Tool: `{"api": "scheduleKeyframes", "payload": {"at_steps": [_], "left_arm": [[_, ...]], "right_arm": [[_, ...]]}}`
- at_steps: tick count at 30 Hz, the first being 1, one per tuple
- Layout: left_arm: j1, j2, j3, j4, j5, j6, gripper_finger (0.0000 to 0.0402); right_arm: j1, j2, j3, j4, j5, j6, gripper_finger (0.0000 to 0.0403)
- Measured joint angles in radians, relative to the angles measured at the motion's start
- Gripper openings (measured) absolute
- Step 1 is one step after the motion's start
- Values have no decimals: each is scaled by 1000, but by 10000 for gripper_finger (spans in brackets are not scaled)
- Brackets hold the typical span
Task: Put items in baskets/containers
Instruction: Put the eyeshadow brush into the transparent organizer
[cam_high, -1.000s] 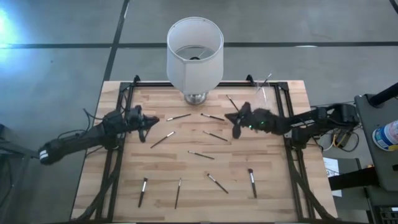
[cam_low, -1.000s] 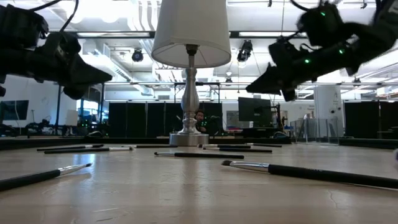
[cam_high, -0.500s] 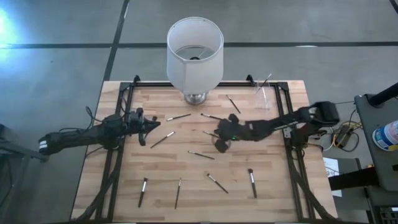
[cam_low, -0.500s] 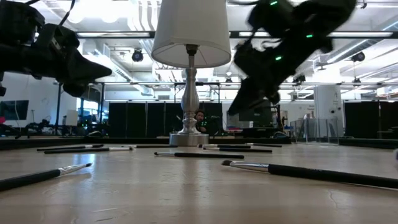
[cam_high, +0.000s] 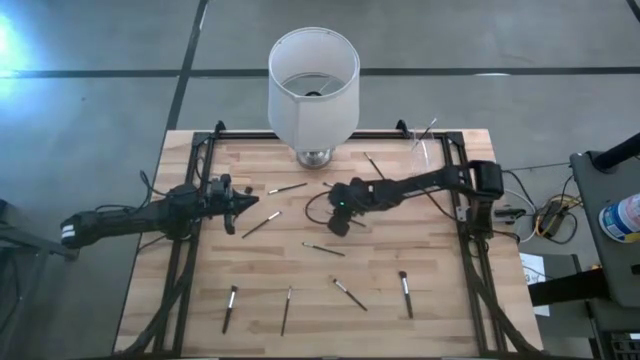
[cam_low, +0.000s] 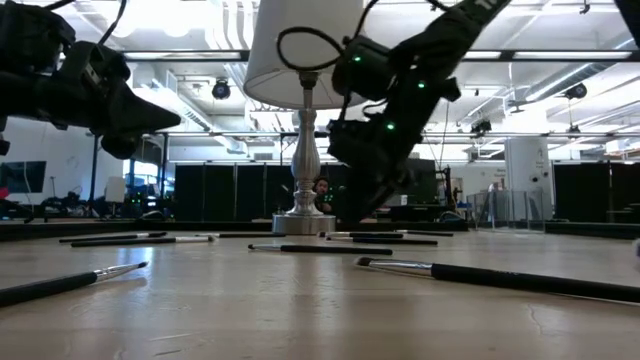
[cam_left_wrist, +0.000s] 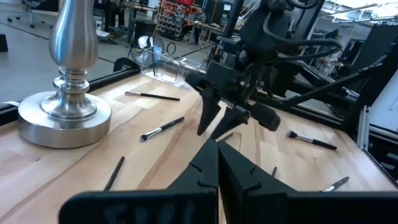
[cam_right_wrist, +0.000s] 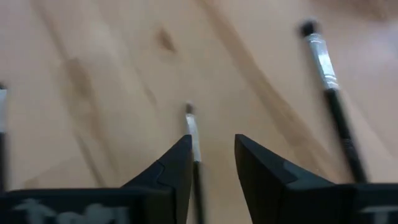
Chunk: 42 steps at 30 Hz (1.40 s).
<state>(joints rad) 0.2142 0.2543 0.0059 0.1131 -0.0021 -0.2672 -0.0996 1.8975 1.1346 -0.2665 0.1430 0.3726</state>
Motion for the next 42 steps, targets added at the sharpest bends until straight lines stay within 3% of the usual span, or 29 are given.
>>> {"api": "scheduleKeyframes", "payload": {"at_steps": [3, 12, 21, 27, 35, 42], "left_arm": [[0, 4, 0, 0, 0, -1, 0], [0, 19, 0, -1, 0, -1, 0], [0, 24, 0, 0, 1, -20, 0], [0, 25, 0, 11, 1, -87, 0], [-1, 35, 0, 38, 1, -138, 0], [-32, 102, 0, 191, -8, -174, 0]], "right_arm": [[-9, 45, 54, -24, -48, -20, 116], [-9, 161, 195, -194, -16, -40, 88], [-10, 169, 191, -193, -12, -54, 16], [-11, 122, 178, -198, -27, -87, 10], [5, -56, -8, 88, -11, -77, 9], [35, -170, -261, 629, -24, -40, 8]]}}
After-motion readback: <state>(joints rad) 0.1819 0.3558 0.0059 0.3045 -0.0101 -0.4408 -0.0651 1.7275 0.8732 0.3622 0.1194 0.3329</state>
